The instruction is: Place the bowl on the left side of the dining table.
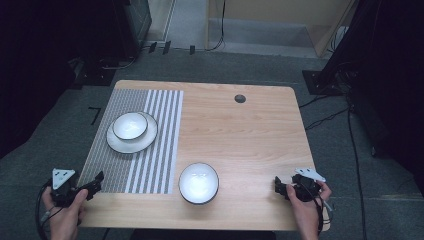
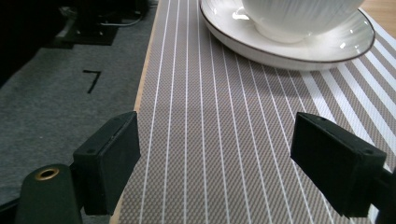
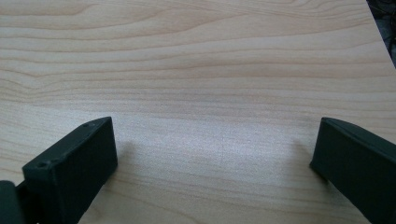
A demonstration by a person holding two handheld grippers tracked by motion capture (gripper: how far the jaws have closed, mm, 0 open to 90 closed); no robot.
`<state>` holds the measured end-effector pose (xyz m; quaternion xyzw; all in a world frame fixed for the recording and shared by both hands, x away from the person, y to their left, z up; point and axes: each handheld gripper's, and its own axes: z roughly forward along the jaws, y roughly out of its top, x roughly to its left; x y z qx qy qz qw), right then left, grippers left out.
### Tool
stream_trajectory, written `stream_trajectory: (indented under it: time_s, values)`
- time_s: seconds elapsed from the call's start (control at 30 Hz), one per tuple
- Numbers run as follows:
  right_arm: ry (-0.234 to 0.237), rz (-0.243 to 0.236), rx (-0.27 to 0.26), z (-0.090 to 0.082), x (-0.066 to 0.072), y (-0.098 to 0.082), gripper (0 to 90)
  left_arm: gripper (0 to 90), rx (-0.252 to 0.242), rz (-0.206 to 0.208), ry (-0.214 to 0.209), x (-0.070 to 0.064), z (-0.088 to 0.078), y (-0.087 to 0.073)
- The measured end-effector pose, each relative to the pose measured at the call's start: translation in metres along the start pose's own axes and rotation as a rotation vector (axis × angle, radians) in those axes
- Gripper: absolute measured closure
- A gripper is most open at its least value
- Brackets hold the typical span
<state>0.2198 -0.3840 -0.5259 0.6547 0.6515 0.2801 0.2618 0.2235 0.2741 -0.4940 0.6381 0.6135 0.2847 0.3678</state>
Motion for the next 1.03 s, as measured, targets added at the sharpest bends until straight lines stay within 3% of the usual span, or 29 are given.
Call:
stream_trajectory:
  time_s: [0.37,0.4,0.57,0.7,1.03]
  values:
    - [0.004,-0.004,0.001,0.0,0.0,0.0,0.0,15.5,0.071,0.004,-0.01,0.003,0.009,-0.015]
    - [0.004,-0.004,0.001,0.0,0.0,0.0,0.0,15.5,0.084,0.027,-0.007,0.0,0.01,-0.018]
    - [0.004,-0.004,0.001,0.0,0.0,0.0,0.0,15.4,0.116,0.064,0.007,-0.002,0.012,-0.021]
    - [0.004,-0.004,0.001,0.0,0.0,0.0,0.0,15.3,0.116,0.087,0.027,-0.005,0.014,-0.021]
    - [0.007,-0.007,0.001,0.001,0.0,0.001,0.0,14.6,0.118,0.085,0.031,-0.005,0.014,-0.021]
